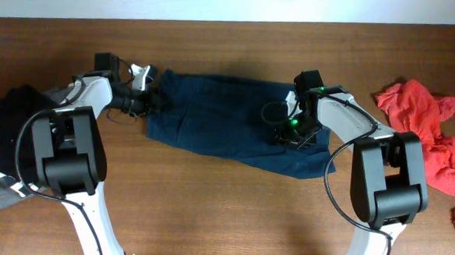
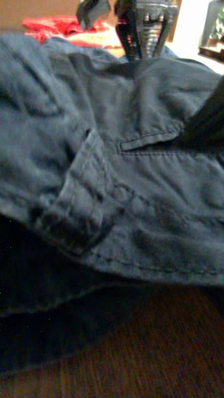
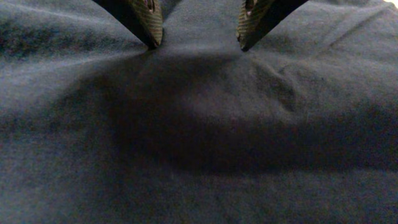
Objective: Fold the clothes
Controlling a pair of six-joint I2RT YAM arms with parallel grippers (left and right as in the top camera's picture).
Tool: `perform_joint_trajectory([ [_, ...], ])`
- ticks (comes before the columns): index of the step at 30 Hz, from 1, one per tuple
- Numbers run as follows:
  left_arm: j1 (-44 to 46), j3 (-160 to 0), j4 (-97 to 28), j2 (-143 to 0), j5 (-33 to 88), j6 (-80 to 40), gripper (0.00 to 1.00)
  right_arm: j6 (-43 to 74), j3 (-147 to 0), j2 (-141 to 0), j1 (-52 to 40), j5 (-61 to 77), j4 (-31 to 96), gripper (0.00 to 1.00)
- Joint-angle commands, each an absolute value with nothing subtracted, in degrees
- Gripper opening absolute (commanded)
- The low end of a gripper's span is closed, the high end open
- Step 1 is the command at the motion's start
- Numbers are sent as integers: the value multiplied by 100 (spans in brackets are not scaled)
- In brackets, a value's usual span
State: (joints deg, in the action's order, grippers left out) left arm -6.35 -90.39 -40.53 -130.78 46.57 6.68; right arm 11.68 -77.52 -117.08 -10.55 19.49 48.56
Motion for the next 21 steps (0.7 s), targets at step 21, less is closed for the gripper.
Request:
perform_joint_trajectory([
  [21, -961, -9972, -5953, -13043, 3542, 985, 0, 1118, -7616, -11697, -1151, 1876, 5083, 37],
])
